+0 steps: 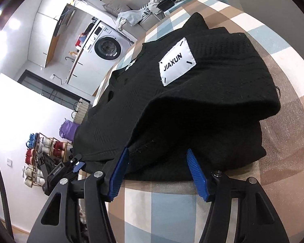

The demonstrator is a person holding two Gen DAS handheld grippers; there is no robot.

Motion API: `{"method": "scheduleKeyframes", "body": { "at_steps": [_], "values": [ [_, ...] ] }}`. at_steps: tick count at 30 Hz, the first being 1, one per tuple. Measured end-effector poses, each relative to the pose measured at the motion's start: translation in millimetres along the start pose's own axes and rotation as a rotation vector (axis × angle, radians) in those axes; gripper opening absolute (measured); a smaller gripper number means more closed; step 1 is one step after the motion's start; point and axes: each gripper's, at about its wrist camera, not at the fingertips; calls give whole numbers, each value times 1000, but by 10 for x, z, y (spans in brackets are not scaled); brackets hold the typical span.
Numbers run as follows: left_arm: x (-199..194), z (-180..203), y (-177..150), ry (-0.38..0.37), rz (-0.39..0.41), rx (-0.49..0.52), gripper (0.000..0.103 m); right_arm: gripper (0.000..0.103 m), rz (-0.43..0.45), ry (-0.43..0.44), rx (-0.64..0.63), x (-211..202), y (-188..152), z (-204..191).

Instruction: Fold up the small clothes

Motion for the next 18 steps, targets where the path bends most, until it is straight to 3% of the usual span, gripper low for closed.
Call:
{"method": "scheduleKeyframes", "body": {
  "at_steps": [4,7,15,18],
  "values": [
    [-153,42,95,12,78,41,51,60,3,-2,3,-26,13,36],
    [-220,-52,147,18,78,18,51,60,4,-5,-4,-4,12,29],
    [-370,-416,166,137,110,-7,52,61,3,-6,-4,-10,19,34],
    [-276,-493,214,121,97,-20,52,63,4,-3,-3,-3,22,31]
  ]
}}
Point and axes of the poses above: each gripper's, at about its wrist camera, not at the fingertips, and x roughly the way its jaws point, z to its right, y to its top, and after that the axes turned 9 degrees about z, right-handed
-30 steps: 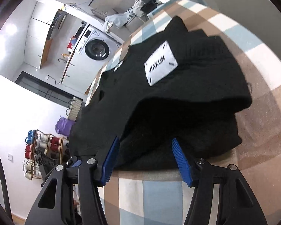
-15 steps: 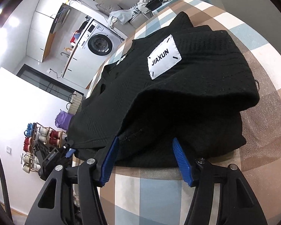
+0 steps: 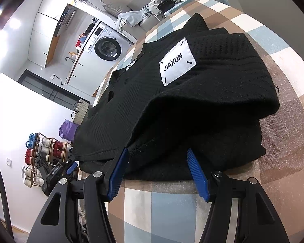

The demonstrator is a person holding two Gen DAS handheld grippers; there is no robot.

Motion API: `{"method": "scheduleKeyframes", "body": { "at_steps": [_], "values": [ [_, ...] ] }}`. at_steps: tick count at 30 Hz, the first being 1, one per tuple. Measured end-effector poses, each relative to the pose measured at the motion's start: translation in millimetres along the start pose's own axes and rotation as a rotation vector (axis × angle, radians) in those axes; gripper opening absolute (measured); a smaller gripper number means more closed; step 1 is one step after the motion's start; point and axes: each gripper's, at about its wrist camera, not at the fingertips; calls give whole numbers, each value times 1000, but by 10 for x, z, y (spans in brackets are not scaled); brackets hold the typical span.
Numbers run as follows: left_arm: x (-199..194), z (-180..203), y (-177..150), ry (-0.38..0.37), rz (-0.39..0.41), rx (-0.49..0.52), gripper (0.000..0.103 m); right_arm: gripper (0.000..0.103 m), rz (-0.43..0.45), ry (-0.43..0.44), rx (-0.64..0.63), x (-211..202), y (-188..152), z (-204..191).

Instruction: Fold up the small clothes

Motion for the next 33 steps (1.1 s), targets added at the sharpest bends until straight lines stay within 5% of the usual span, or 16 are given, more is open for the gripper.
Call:
{"method": "scheduleKeyframes", "body": {
  "at_steps": [8,12,18,21,23,29,33],
  "values": [
    [-115,524,46,-254,61,157,51,63,0,-4,-3,2,-14,1],
    [0,444,70,-164,28,112,51,63,1,-5,3,3,-12,1],
    [253,213,46,-132,-38,-21,49,63,57,-26,14,-117,19,35],
    [309,160,64,-133,-14,-74,20,63,93,-19,49,-188,43,100],
    [341,157,88,-136,-3,-87,12,63,102,-12,70,-191,48,114],
    [220,209,240,-170,61,-96,9,67,103,9,76,-31,94,23],
    [106,242,326,-191,81,-92,8,67,5,91,82,229,23,-131]
  ]
}}
Point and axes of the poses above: each gripper's, at about its wrist camera, not at the fingertips, and x roughly the way its jaws point, z to its right, y to its top, and after that the axes turned 9 degrees about z, right-handed
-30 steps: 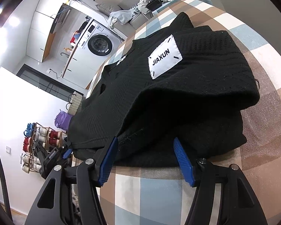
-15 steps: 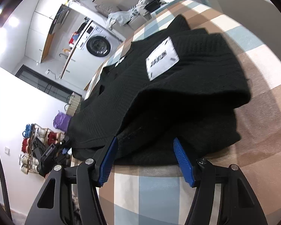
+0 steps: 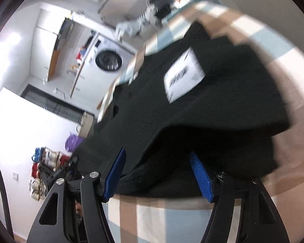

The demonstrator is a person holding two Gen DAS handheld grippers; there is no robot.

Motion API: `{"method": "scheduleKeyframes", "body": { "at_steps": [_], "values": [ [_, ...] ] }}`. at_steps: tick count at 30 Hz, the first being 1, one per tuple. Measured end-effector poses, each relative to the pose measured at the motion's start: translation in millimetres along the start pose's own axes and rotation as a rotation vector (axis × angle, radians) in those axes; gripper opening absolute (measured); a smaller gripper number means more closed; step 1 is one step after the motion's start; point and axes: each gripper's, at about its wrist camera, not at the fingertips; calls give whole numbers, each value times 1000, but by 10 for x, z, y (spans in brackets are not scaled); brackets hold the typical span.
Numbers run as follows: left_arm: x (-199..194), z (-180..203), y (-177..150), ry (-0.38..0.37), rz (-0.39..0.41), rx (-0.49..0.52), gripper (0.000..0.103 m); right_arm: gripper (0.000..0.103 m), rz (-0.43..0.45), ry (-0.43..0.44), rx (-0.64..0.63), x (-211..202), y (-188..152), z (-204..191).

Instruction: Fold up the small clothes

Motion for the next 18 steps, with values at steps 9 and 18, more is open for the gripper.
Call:
{"method": "scheduleKeyframes", "body": {
  "at_steps": [9,18],
  "values": [
    [-104,76,85,5,26,31,8,63,92,71,72,149,-54,-85],
    [-138,-22,12,16,17,9,8,37,386,-172,247,-529,260,403]
  ]
}}
Point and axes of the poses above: each gripper's, at about its wrist camera, not at the fingertips, and x roughly the way its jaws point, z to its right, y to its top, and after that the axes turned 9 degrees about z, right-handed
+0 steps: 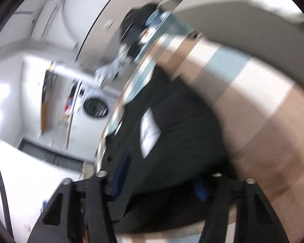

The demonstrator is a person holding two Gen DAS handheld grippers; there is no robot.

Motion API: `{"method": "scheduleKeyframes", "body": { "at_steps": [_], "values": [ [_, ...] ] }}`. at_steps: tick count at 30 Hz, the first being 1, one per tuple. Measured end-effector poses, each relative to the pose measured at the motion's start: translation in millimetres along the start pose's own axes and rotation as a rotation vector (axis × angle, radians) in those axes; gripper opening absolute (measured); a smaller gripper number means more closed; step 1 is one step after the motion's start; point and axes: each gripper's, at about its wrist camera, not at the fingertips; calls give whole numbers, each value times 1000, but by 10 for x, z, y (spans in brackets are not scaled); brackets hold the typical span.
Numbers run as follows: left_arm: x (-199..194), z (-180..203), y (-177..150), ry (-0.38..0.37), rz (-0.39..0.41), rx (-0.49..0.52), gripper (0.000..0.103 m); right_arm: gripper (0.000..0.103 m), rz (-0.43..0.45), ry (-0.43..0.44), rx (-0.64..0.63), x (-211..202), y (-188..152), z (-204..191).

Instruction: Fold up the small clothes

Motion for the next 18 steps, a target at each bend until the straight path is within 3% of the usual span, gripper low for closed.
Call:
{"method": "scheduleKeyframes", "body": {
  "at_steps": [3,10,18],
  "values": [
    [0,-5,2,-1,0,-2,8,5,-2,-26,-30,-26,64,18],
    [-67,36,77,-30,34,16,8,4,44,40,-127,-155,293,-260],
    [233,383,601,-95,126,63,8,4,107,121,-197,336,885,-912]
  ]
}}
Point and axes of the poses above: each gripper's, at about its wrist camera, not at the fingertips, and x roughly the way its jaws point, z to its right, y to its top, and after that the axes turned 9 degrees about z, right-handed
